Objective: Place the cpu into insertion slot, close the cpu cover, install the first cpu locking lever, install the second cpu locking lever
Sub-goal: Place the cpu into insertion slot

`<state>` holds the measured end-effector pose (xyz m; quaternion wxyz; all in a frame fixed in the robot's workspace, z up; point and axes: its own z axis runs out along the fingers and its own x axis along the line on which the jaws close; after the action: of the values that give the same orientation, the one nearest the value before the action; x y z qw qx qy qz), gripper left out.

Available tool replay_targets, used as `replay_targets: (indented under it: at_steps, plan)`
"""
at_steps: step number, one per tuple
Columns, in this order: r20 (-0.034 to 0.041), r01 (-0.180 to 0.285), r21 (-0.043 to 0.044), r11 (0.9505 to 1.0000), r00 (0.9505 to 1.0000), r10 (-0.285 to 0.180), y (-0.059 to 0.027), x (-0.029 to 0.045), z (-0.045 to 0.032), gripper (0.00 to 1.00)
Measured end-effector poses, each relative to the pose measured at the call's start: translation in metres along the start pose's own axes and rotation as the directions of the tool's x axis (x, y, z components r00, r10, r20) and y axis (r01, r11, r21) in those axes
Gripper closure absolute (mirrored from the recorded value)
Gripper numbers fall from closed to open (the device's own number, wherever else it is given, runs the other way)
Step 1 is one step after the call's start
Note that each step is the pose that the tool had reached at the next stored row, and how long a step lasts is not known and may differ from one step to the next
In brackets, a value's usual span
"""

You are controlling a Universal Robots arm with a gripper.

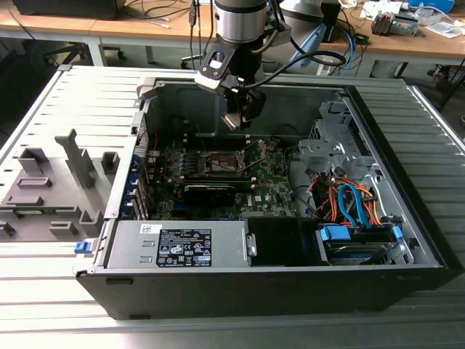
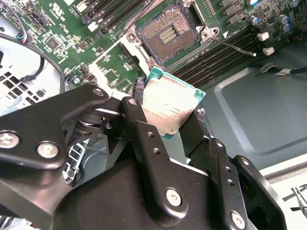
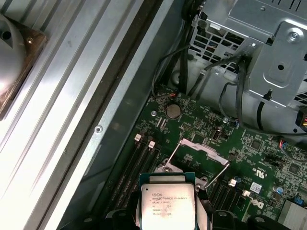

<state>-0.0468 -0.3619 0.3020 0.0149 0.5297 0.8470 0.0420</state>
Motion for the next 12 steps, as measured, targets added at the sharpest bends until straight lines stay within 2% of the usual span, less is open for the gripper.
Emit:
replay_targets:
  at_steps: [12]
  plan:
    - [0.0015, -0.018, -0.0005, 0.9998, 0.9998, 0.018, 0.0, 0.0, 0.0001, 0.46]
